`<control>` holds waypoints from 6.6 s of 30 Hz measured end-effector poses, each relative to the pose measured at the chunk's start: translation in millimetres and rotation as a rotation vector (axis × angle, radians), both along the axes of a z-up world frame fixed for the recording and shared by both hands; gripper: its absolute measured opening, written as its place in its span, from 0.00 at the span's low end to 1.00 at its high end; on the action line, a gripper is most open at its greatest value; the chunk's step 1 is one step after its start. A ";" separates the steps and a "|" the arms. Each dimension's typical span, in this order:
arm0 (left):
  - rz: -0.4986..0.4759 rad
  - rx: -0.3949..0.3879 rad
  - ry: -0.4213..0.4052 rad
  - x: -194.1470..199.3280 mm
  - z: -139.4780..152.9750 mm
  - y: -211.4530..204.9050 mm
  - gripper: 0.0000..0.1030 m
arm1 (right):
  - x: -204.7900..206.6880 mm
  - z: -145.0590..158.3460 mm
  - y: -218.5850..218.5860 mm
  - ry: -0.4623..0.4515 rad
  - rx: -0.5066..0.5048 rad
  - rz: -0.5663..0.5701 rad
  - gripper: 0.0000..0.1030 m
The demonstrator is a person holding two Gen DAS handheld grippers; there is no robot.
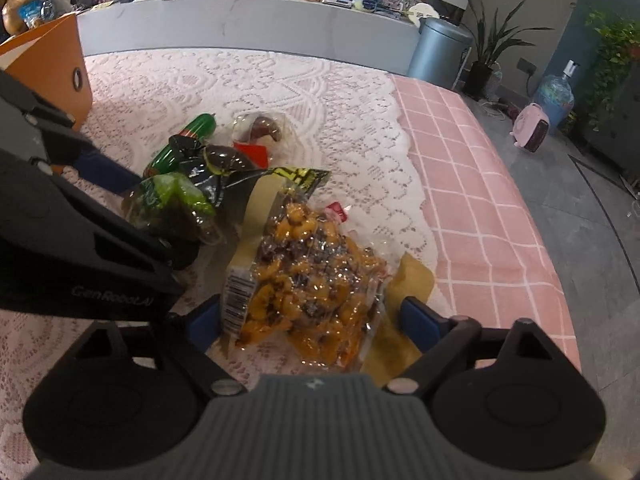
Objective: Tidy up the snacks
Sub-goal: 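Grasp the green raisin bag with the left gripper while the right grasps the nut bag, then lift both held bags and carry them over the orange box, then lower both bags into the box and open both grippers, then withdraw both open grippers back toward the remaining snacks, then grasp the dark black-and-yellow bag with the left gripper while the right approaches the meat pack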
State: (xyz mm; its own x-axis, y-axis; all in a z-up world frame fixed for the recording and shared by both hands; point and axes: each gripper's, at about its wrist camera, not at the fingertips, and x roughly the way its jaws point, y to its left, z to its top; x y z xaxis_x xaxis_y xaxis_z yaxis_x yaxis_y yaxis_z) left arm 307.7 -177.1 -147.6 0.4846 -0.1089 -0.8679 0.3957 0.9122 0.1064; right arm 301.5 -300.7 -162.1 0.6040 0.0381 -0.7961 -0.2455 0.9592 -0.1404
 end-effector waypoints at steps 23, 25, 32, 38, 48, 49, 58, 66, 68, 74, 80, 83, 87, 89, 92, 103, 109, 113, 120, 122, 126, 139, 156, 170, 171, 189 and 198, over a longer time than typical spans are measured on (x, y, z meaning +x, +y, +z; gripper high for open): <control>0.107 -0.126 -0.101 -54.7 40.1 18.6 0.49 | -33.3 35.0 -7.7 -0.151 -0.042 -0.056 0.24; 0.112 -0.144 -0.112 -61.2 46.2 21.9 0.49 | -38.3 43.3 -7.3 -0.174 -0.043 -0.058 0.24; 0.133 -0.198 -0.167 -85.6 70.9 30.5 0.49 | -59.7 72.5 -9.3 -0.187 0.022 -0.078 0.23; 0.155 -0.241 -0.213 -109.3 90.0 41.2 0.49 | -89.1 91.9 -6.1 -0.193 0.095 -0.075 0.17; 0.201 -0.284 -0.244 -144.7 105.0 65.8 0.49 | -135.2 100.4 13.6 -0.156 0.209 -0.057 0.17; 0.204 -0.289 -0.248 -148.4 106.3 68.5 0.49 | -140.4 102.6 16.3 -0.156 0.215 -0.050 0.17; 0.251 -0.341 -0.297 -165.0 123.3 95.5 0.49 | -167.0 124.0 41.6 -0.193 0.234 0.015 0.17; 0.311 -0.368 -0.355 -169.6 140.9 129.1 0.49 | -173.5 151.7 70.3 -0.242 0.244 0.081 0.17; 0.337 -0.376 -0.365 -168.7 144.4 140.3 0.49 | -171.6 158.1 77.4 -0.257 0.239 0.098 0.16; 0.423 -0.379 -0.404 -165.7 151.6 172.6 0.49 | -161.9 179.8 103.4 -0.299 0.232 0.159 0.16; 0.486 -0.373 -0.424 -155.7 156.0 199.0 0.49 | -145.6 195.0 136.2 -0.340 0.203 0.236 0.15; 0.491 -0.362 -0.426 -148.6 156.5 209.1 0.49 | -136.3 199.0 152.6 -0.353 0.182 0.275 0.15; 0.485 -0.360 -0.404 -135.0 150.6 223.2 0.49 | -123.0 199.6 174.4 -0.353 0.153 0.320 0.15; 0.485 -0.356 -0.385 -125.5 145.7 230.9 0.49 | -113.4 196.5 184.7 -0.342 0.141 0.337 0.15; 0.496 -0.345 -0.342 -111.7 134.5 244.1 0.49 | -97.8 188.3 198.9 -0.309 0.132 0.356 0.15; 0.563 -0.315 -0.215 -80.0 90.0 277.7 0.49 | -36.8 149.2 240.6 -0.158 0.142 0.360 0.15; 0.606 -0.238 -0.195 -76.2 80.7 284.3 0.49 | -17.4 131.5 263.8 -0.124 0.107 0.372 0.15; 0.624 -0.186 -0.155 -74.7 72.6 285.3 0.49 | 0.6 121.7 270.0 -0.083 0.111 0.373 0.15; 0.656 -0.097 -0.114 -70.3 66.9 286.8 0.50 | 14.3 103.7 279.2 -0.032 0.090 0.362 0.15; 0.662 -0.089 -0.092 -68.1 64.5 288.0 0.50 | 17.8 98.8 281.5 -0.018 0.082 0.358 0.15; 0.663 -0.059 -0.051 -64.8 61.2 287.7 0.51 | 22.8 89.0 283.1 0.008 0.068 0.342 0.16; 0.620 -0.056 -0.150 -78.4 72.4 280.3 0.72 | 11.2 104.4 272.9 -0.058 0.024 0.313 0.41; 0.592 -0.212 -0.520 -146.7 137.0 239.8 0.76 | -82.9 159.8 184.3 -0.256 0.282 0.209 0.65; 0.322 -0.313 -0.408 -169.5 133.2 154.5 0.76 | -145.2 133.1 80.6 -0.217 0.292 -0.037 0.71; 0.293 -0.312 -0.394 -168.1 132.2 146.7 0.76 | -146.2 129.8 72.4 -0.206 0.282 -0.057 0.71; 0.094 -0.317 -0.220 -143.9 88.0 51.6 0.77 | -125.9 91.1 -34.2 -0.083 0.191 -0.234 0.76; 0.072 -0.339 -0.191 -116.2 69.0 45.1 0.77 | -95.5 71.8 -41.5 -0.033 0.181 -0.206 0.76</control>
State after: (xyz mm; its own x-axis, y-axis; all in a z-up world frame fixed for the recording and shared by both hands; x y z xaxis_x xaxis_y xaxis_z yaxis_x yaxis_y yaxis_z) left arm 191.6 -132.1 -78.6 0.6505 -0.3340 -0.6821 0.3319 0.9328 -0.1402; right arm 206.0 -342.2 -90.3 0.6389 0.0516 -0.7675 -0.0406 0.9986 0.0333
